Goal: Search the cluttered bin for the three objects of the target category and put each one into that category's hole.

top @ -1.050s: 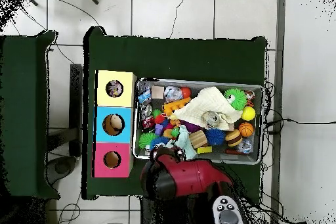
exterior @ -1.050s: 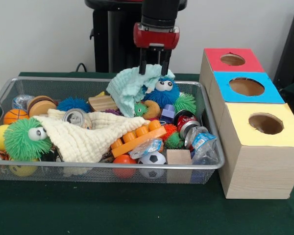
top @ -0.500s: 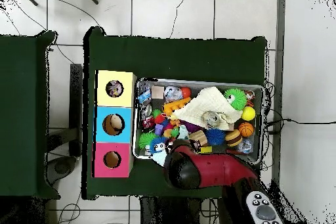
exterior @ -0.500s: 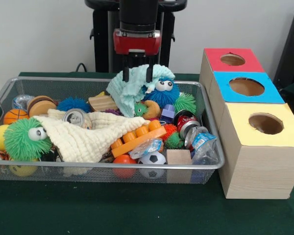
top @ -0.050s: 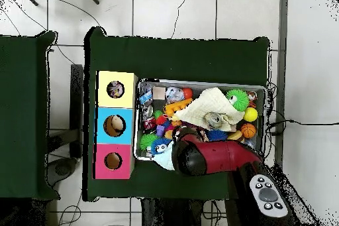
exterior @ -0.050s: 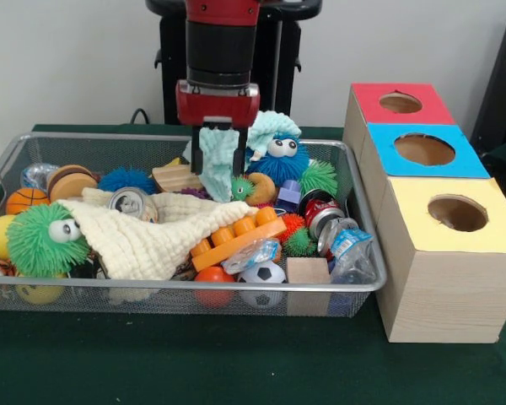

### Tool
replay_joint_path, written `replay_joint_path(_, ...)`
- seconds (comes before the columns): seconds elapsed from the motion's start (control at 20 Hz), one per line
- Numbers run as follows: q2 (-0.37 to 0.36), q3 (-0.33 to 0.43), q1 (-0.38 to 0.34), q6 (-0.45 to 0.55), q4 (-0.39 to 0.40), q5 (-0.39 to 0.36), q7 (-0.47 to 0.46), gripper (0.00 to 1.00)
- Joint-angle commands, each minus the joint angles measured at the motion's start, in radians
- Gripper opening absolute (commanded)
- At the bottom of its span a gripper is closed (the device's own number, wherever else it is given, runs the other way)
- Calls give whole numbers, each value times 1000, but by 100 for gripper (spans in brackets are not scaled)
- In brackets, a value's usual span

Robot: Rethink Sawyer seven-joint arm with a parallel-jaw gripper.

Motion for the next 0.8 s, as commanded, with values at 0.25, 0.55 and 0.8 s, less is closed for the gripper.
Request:
replay_joint_path(0.25, 186, 40, 3, -13, -247, -132, -41, 100)
replay_joint_path(0.55, 248, 24, 7, -29, -316, -179, -29, 100)
replay_joint_path(0.8, 281, -1, 17, -43, -362, -219, -16, 100)
